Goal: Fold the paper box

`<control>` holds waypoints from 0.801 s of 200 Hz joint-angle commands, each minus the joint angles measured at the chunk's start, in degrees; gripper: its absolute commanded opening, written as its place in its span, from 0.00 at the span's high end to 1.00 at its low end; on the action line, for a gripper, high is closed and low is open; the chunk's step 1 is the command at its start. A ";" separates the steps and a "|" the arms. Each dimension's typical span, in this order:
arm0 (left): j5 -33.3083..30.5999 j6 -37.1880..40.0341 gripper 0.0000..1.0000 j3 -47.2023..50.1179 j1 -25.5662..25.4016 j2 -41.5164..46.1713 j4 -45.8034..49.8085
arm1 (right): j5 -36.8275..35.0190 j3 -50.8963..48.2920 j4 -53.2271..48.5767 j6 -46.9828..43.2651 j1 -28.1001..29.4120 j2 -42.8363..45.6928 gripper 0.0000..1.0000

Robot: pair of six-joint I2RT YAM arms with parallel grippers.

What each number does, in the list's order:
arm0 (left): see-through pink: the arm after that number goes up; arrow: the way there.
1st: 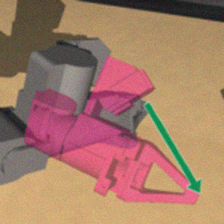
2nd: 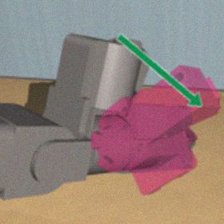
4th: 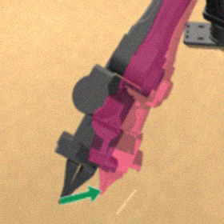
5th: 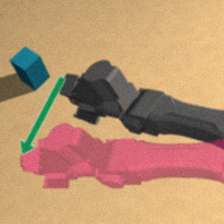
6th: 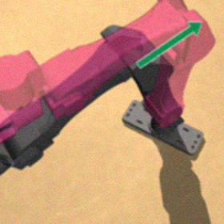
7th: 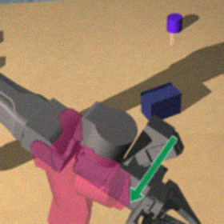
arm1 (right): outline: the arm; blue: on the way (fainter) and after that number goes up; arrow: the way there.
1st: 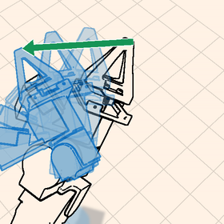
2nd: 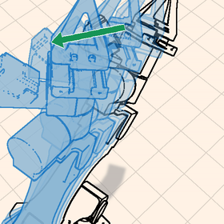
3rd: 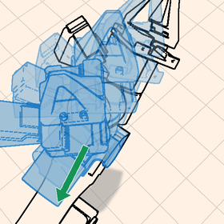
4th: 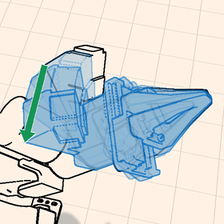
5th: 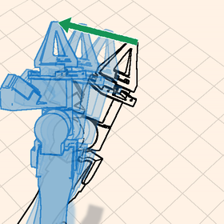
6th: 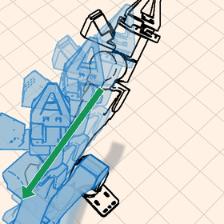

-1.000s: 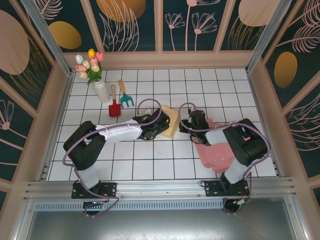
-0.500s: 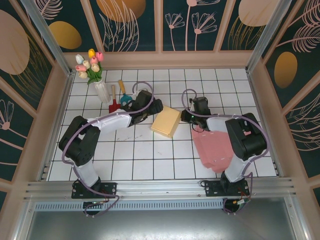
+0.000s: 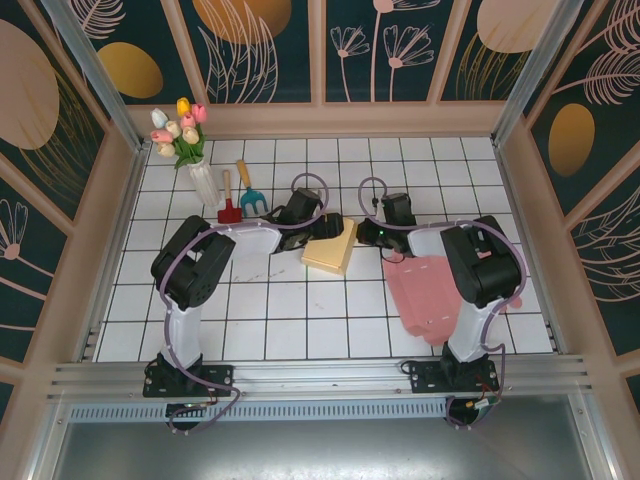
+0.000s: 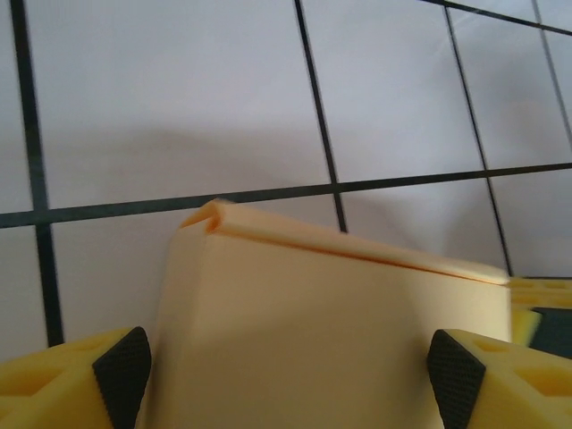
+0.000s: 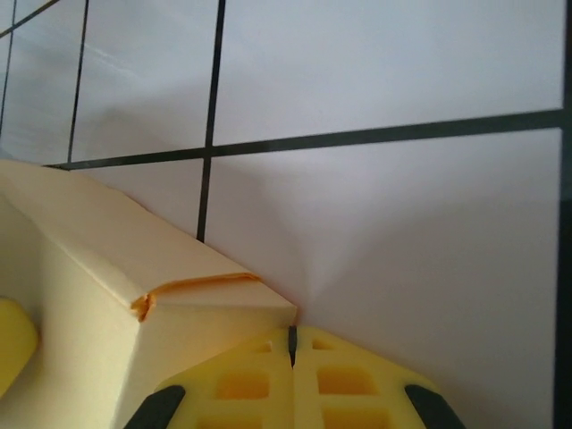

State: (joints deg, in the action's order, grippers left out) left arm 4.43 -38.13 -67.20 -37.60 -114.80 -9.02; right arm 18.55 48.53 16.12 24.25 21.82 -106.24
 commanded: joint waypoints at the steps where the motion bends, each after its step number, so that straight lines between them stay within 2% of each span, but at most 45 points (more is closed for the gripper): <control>1: 7.34 0.00 0.18 -0.61 -0.25 -0.90 -5.87 | 3.18 1.20 -0.89 -1.39 0.21 -3.11 1.00; 38: 18.43 -2.48 0.19 -2.43 -2.48 -4.16 -11.11 | 8.34 5.29 -2.09 -2.05 2.78 -5.28 1.00; 55: 19.37 -4.43 0.19 -2.63 -2.76 -4.79 -11.78 | 9.36 5.91 -2.03 -2.07 3.66 -4.82 1.00; 98: 5.25 -4.17 0.17 -0.70 -1.07 -0.80 -4.64 | 3.02 2.95 -3.96 -1.87 3.00 0.38 1.00; 139: -4.14 -5.10 0.15 4.52 1.64 5.10 -2.06 | -2.55 -0.41 -7.09 -2.19 1.99 6.45 1.00; 160: -5.66 -4.89 0.15 6.54 1.58 8.25 -1.01 | -3.90 -2.55 -8.35 -2.28 1.83 9.37 1.00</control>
State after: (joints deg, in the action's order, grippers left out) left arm 2.57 -42.30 -62.59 -36.36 -111.33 -11.57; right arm 16.93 48.18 10.13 22.79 23.79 -101.25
